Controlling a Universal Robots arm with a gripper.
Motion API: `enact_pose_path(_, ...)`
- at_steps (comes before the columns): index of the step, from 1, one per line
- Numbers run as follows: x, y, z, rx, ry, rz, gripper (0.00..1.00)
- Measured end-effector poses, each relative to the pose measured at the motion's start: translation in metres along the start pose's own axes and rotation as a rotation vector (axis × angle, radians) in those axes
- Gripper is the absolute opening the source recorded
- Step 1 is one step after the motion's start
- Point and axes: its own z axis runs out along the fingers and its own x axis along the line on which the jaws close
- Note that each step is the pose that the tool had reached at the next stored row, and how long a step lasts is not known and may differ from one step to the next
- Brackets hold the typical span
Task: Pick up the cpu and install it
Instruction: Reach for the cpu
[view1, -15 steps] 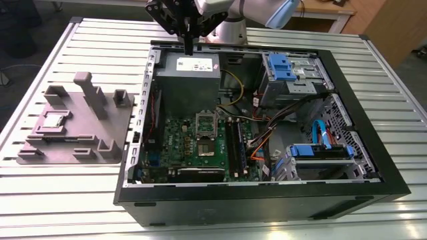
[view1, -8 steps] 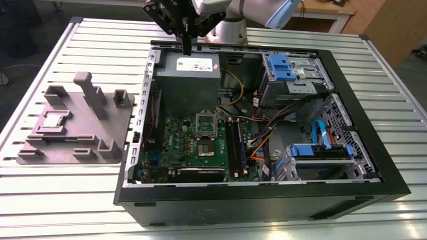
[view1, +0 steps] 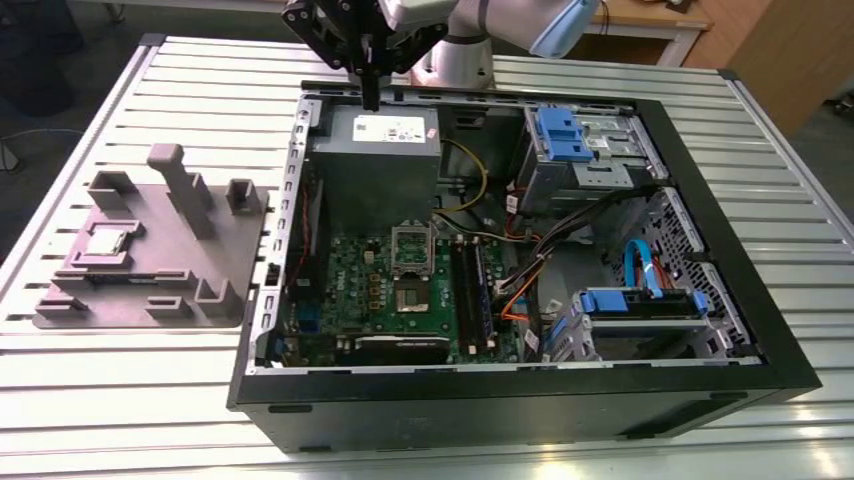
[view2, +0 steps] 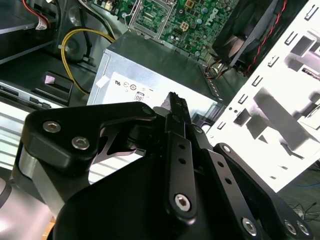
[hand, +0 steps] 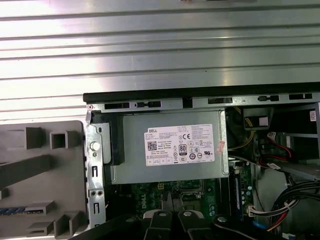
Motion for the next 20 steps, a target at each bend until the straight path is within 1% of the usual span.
enact_pose_path(1,0.0012,-0.0001,0.0008,0.0001,0.0009,0.0,0.1)
enact_pose_path(11,0.0032,-0.0003,0.0016,0.0001,0.0011,0.0,0.1)
enact_pose_path(12,0.0062,-0.0007,0.0061,0.0002,0.0056,0.0,0.1)
enact_pose_path(13,0.0086,-0.001,0.0084,0.0003,0.0067,0.0,0.1)
enact_pose_path(20,0.0099,-0.0011,0.0084,0.0002,0.0067,0.0,0.1)
